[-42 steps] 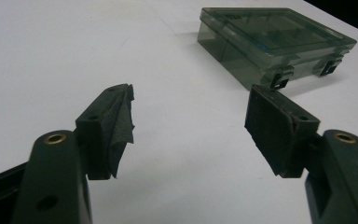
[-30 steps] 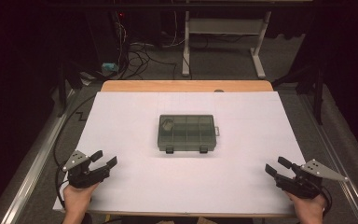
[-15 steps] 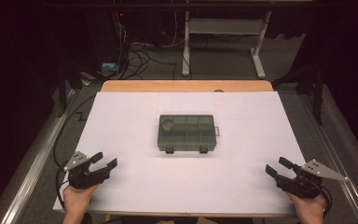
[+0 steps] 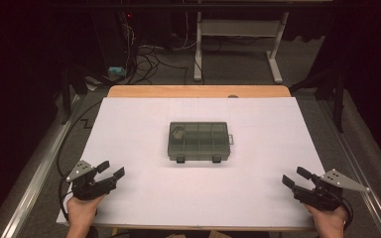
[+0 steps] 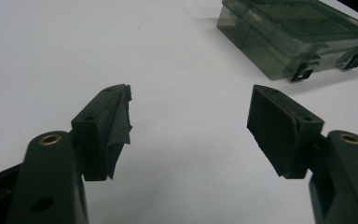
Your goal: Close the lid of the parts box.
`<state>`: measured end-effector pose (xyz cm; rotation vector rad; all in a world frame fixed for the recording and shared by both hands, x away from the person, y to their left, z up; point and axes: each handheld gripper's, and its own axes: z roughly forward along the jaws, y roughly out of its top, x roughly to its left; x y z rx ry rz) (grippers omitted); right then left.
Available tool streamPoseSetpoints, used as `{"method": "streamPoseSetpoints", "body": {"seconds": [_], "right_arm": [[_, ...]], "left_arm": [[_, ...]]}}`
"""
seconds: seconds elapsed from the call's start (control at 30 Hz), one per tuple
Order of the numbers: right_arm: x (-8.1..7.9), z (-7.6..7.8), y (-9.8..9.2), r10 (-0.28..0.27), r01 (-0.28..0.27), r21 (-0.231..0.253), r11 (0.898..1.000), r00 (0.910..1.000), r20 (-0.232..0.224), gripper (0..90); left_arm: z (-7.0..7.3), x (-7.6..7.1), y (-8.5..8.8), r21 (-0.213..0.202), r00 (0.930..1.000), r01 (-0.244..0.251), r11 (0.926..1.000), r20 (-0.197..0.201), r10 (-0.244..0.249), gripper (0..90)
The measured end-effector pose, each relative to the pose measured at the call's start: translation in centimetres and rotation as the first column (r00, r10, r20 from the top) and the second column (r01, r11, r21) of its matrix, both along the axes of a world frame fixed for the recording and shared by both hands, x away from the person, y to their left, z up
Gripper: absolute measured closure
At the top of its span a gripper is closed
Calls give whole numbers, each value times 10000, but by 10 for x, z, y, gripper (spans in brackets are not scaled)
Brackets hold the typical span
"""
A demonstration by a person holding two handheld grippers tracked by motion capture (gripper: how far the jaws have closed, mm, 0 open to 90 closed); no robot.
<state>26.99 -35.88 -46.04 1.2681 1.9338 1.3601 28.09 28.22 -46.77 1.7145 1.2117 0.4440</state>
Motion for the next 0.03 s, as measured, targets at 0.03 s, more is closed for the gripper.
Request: {"method": "streamPoseSetpoints", "body": {"seconds": [0.03], "right_arm": [[0,0,0,-3,3,6,10000,10000,-9,309]], "left_arm": [[0,0,0,-7,10000,5,10000,-12,-5,305]]}}
